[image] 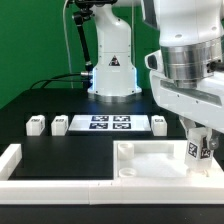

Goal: Assemble square table

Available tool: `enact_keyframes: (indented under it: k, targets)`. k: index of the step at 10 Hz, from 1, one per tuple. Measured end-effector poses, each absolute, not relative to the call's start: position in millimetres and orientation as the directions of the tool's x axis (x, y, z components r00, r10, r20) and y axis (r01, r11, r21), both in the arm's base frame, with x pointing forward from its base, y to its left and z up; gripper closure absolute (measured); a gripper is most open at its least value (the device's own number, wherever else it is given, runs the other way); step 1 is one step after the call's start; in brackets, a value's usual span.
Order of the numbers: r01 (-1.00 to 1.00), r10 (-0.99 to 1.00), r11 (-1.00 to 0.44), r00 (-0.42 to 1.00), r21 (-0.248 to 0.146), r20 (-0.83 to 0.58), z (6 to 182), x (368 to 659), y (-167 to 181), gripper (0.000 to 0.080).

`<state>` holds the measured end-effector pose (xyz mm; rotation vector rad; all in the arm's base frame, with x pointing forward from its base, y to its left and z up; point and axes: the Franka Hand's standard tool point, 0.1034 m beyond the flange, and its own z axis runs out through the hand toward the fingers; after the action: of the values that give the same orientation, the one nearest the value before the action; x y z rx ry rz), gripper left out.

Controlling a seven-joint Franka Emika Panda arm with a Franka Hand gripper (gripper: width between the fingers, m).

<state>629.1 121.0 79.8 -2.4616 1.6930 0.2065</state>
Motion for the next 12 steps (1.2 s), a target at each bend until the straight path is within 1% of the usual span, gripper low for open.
enact_keyframes:
  k: [1, 3, 4, 5, 6, 7, 8, 9, 10, 11, 12]
  targets:
    - [-0.939, -0.92, -0.341, 0.344, -0.05, -0.19, 79.5, 628.9, 119.4, 0.0506]
    - [-0.93, -0.911, -0.364, 0.367, -0.053, -0.189, 79.3, 628.4, 121.0, 0.0506]
    - [-0.886, -0.867, -0.459, 0.464, -0.07, -0.181, 78.1, 626.8, 124.4, 0.0303]
    - [-0.763, -0.748, -0.64, 0.646, -0.091, -0.154, 78.5, 625.0, 127.9, 0.0303]
    - [-0.657, -0.644, -0.748, 0.753, -0.095, -0.137, 79.9, 624.0, 130.0, 0.0185]
    - [-0.631, -0.617, -0.769, 0.775, -0.105, -0.136, 79.5, 624.4, 130.1, 0.0185]
    - [-0.569, -0.556, -0.814, 0.821, -0.115, -0.128, 79.3, 624.3, 129.8, 0.0157]
    - [-0.53, -0.518, -0.839, 0.847, -0.121, -0.122, 79.3, 624.3, 129.9, 0.0151]
    - [-0.395, -0.384, -0.91, 0.918, -0.129, -0.098, 79.5, 624.8, 126.8, 0.0151]
    - [-0.242, -0.235, -0.962, 0.97, -0.127, -0.067, 80.8, 626.2, 121.7, 0.0151]
    - [-0.142, -0.138, -0.983, 0.989, -0.119, -0.045, 82.3, 627.6, 121.1, 0.0151]
